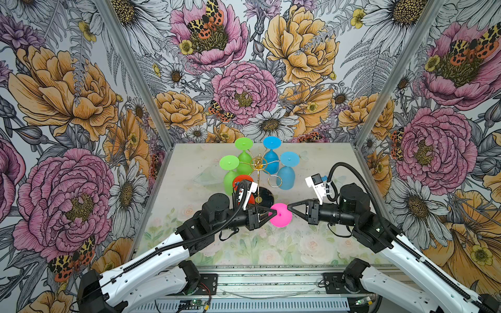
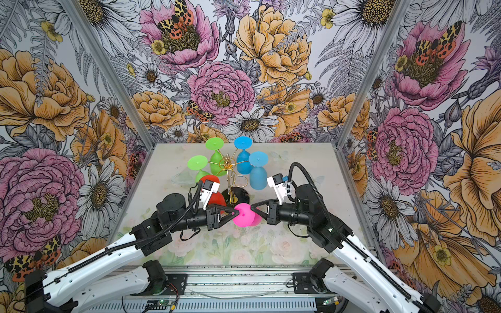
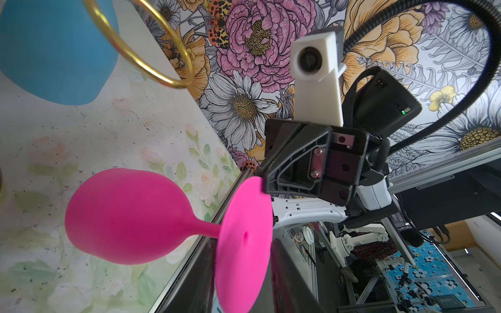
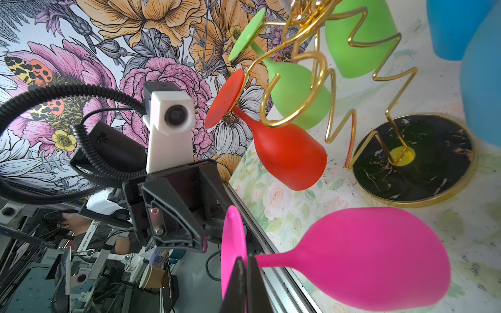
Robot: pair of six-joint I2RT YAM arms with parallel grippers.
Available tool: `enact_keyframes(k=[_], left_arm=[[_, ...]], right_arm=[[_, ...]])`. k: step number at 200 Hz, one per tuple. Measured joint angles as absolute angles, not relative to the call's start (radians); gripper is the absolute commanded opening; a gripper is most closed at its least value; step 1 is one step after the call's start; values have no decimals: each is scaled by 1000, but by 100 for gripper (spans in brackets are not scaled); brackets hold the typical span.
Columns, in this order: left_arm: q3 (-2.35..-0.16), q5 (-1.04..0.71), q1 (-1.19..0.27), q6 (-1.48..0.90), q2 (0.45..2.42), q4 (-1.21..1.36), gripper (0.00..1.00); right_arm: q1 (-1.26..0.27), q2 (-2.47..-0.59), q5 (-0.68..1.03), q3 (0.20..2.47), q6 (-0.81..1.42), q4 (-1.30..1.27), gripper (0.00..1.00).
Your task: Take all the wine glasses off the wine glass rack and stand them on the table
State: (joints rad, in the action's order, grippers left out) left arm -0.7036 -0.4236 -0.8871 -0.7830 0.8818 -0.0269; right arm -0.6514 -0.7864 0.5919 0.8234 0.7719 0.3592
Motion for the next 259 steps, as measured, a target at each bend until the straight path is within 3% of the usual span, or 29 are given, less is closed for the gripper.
enact_keyframes(k=[40,84,123,147,180,219,259], left_arm=[[-691,-435,-887,-791,882,-8,21],[-689,-442,-887,-806,882,6,2],[-688,-444,-887,-810,881,9,0],[-688,-452,-888,-808,881,10,0],[-686,-478,-888,-798,881,10,0],[-675,-480,-920,-723,868,-4,0],[-704,-401,-1065,-529,860,-118,0]], right_arm=[[-651,-785,588,823,767,359,0],[-651,-772,585,823,765,361,0],[-651,-772,585,823,764,360,0],[-651,-771,582,823,767,368,22],[-651,-747,561,836,757,440,40],[-611,-722,503,926,732,586,50],[-496,-762,432,979,685,733,56]])
